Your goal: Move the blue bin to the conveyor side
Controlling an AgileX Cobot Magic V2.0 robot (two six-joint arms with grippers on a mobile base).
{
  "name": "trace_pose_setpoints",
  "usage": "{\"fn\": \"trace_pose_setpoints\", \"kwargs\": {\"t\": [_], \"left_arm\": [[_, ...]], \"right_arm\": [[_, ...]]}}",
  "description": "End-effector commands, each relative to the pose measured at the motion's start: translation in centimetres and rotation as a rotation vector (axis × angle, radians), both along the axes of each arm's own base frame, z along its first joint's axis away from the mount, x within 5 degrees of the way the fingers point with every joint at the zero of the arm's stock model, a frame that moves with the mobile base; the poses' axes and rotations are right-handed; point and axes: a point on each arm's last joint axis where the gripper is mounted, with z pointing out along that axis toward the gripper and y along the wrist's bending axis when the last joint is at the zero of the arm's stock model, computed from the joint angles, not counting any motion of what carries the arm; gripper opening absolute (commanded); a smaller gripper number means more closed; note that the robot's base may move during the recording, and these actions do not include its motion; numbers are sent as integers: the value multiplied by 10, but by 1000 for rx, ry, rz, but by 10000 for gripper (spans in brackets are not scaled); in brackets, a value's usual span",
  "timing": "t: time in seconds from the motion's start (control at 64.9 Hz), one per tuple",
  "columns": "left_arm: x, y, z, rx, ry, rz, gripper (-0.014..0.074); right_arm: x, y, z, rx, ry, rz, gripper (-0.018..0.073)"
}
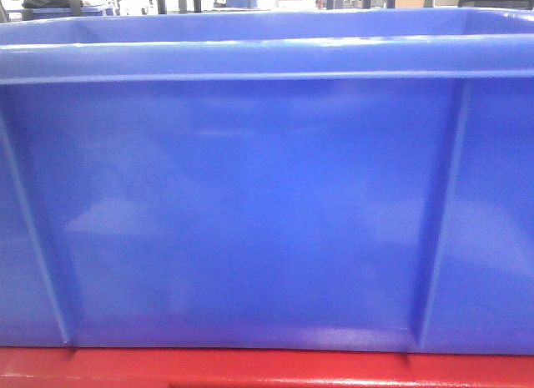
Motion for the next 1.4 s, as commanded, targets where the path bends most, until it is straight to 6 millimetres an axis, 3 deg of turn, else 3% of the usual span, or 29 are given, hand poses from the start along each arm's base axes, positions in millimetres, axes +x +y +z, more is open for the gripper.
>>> {"fn": "trace_pose_setpoints", "kwargs": {"t": [0.0, 0.663, 0.94, 1.033, 1.387], "left_arm": [[-2, 0, 1, 2, -19, 2, 13], [-2, 0, 1, 2, -19, 2, 13], [-2, 0, 1, 2, -19, 2, 13], [-2, 0, 1, 2, -19, 2, 13], [-2, 0, 1, 2, -19, 2, 13]], "right_arm": [[-1, -1, 0, -10, -16, -8, -85], [1, 0, -3, -11, -16, -6, -89], [22, 6, -45, -7, 50, -33, -89], [25, 6, -52, -74, 41, -84, -89], [36, 5, -85, -22, 76, -124, -89]]}}
